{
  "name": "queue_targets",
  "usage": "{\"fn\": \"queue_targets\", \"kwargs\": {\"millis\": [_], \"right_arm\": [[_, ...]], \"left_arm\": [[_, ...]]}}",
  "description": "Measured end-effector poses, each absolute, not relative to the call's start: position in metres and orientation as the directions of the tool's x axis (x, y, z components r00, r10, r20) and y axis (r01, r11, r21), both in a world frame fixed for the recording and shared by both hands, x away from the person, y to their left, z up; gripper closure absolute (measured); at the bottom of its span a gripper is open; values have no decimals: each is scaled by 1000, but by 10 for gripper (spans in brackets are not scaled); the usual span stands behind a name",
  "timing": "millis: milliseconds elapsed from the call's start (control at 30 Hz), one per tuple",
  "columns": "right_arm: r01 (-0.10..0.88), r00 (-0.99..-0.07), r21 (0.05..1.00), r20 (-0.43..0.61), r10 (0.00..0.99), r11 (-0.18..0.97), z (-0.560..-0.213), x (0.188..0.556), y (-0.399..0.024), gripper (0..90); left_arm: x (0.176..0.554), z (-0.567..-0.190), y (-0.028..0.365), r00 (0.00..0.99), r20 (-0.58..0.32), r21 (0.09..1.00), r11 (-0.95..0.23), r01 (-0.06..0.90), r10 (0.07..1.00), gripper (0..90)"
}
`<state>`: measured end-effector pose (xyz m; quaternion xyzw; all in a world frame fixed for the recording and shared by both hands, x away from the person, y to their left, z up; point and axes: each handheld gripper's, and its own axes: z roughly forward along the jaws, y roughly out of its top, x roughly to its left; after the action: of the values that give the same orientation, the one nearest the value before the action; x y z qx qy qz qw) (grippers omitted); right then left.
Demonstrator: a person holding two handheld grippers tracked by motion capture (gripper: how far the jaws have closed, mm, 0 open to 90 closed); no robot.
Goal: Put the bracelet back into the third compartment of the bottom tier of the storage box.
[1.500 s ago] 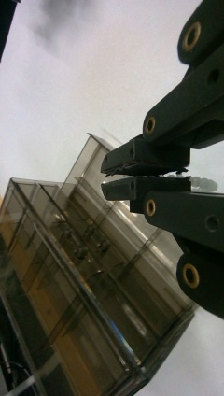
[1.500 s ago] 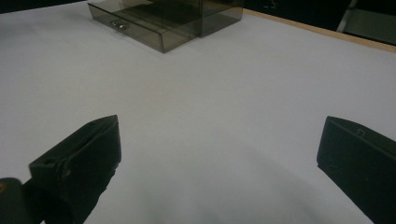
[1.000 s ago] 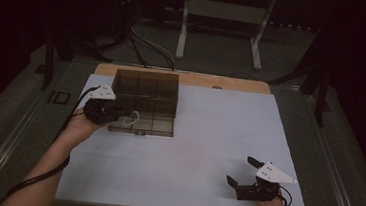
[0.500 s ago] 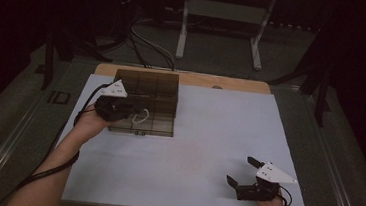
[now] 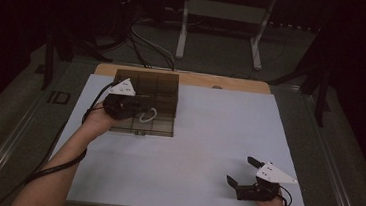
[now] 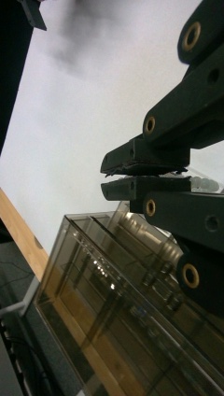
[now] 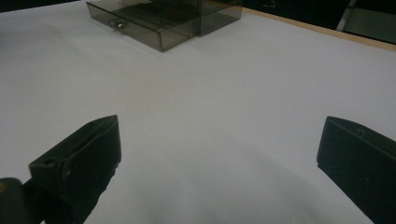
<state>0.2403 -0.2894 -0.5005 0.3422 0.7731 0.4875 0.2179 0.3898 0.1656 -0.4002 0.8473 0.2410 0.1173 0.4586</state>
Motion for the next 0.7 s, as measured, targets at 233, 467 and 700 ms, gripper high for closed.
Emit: {"fn": "queue_targets", "kwargs": {"millis": [233, 467, 700], "right_arm": [[316, -670, 904, -4, 742, 290, -500, 240, -289, 0], [317, -670, 903, -3, 742, 290, -501, 241, -289, 0], [318, -670, 903, -2, 742, 290, -501, 240, -289, 0]], "left_arm": [[393, -400, 154, 865, -12, 837, -469, 283, 501, 880], [397, -407, 143, 864, -17, 839, -463, 286, 503, 880], [401, -414, 134, 865, -16, 833, -472, 289, 501, 879]]}}
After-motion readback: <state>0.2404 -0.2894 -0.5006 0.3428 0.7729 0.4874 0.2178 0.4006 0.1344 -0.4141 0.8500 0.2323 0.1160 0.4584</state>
